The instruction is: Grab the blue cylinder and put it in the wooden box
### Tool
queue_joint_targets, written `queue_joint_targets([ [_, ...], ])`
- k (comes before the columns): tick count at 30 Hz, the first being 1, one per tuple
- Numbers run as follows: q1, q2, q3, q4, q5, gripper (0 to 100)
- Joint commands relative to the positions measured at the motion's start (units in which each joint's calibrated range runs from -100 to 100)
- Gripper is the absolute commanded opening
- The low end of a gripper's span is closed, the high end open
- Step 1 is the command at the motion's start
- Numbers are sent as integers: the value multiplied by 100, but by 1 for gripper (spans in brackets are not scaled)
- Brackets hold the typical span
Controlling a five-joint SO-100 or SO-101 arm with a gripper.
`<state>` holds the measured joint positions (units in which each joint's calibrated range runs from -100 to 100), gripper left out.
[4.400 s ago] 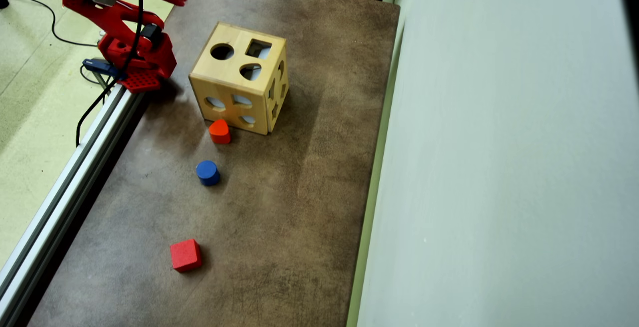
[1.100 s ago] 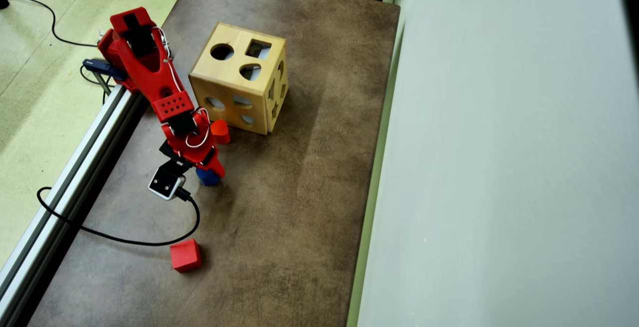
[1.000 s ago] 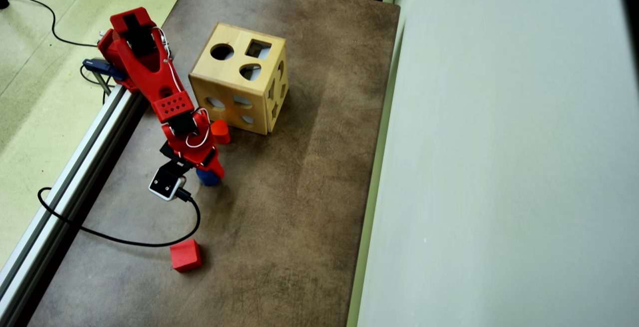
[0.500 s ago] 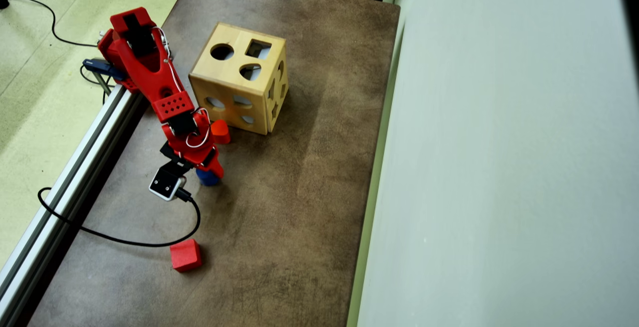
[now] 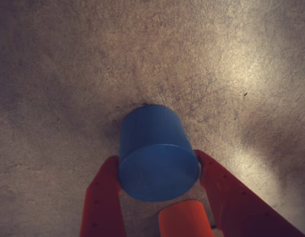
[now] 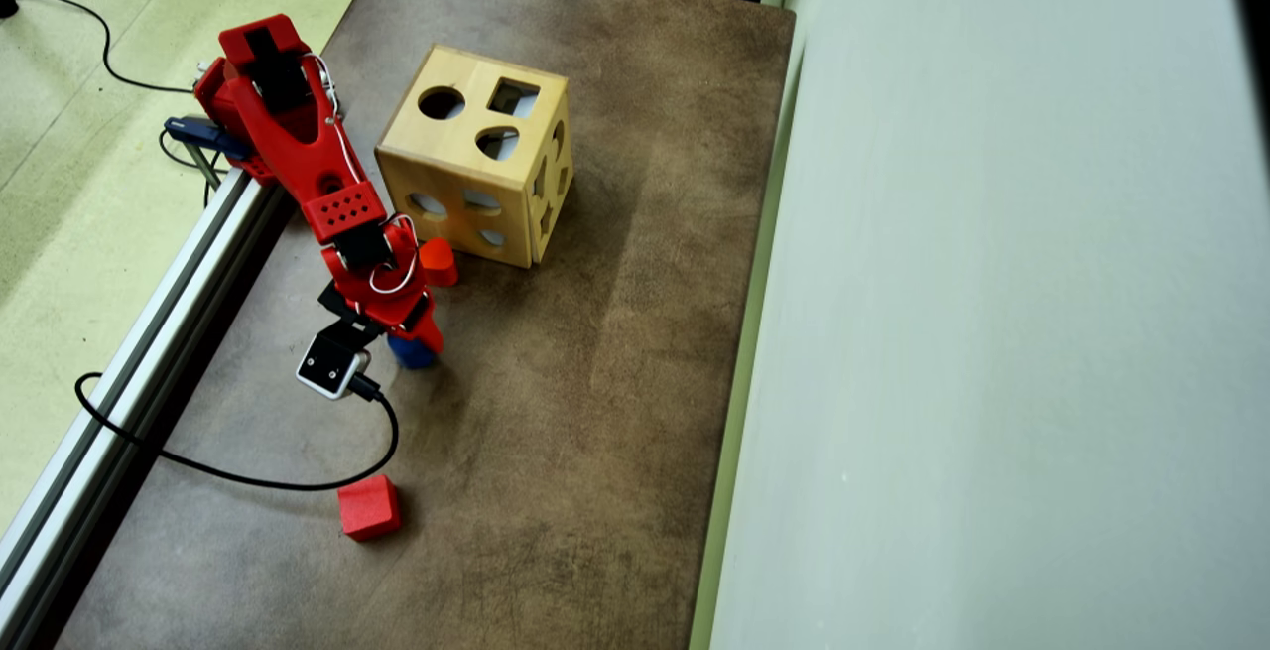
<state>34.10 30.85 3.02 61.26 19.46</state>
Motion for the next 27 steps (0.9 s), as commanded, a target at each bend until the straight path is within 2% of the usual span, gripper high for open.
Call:
queue_joint_targets([
  [1,-59,-32,-204,-50,15,21],
  [22,-59,-49,-213,-58,15,21],
  [27,-59,-108,-213,-58,10,14],
])
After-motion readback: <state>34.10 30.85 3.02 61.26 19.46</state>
